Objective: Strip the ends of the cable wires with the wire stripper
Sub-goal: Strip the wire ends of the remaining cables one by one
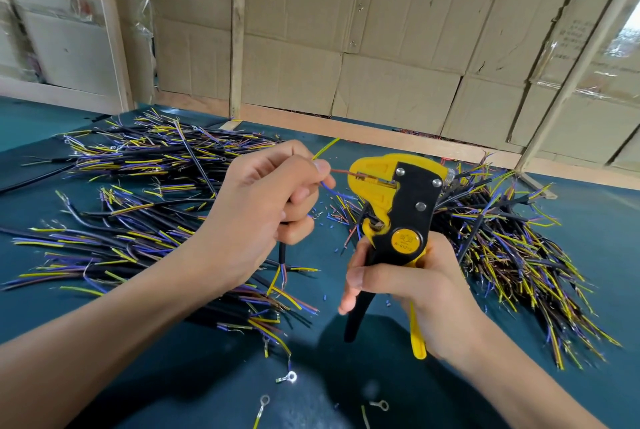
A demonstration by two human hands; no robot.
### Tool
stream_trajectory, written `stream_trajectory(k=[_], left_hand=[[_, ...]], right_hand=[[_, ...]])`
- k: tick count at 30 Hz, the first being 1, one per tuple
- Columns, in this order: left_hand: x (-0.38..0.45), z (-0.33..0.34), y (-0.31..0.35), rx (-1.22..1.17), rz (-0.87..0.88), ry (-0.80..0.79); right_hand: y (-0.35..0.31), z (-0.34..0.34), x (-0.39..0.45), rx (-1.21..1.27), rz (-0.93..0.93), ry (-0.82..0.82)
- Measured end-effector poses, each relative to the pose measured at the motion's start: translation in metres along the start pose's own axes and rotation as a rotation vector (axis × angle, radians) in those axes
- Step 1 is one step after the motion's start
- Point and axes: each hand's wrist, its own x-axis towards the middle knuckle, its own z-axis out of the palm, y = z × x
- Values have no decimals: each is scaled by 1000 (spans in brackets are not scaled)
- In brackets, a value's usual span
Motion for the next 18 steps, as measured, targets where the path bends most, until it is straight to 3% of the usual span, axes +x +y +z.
stream_trajectory(k=[5,12,18], left_hand=[[0,1,2,76,-3,-15],[2,-3,5,31,29,85],[4,-5,-2,23,61,50]], right_hand=[[6,3,-2,31,52,157],[12,-4,1,120,-9,49],[12,1,1,34,-22,22]])
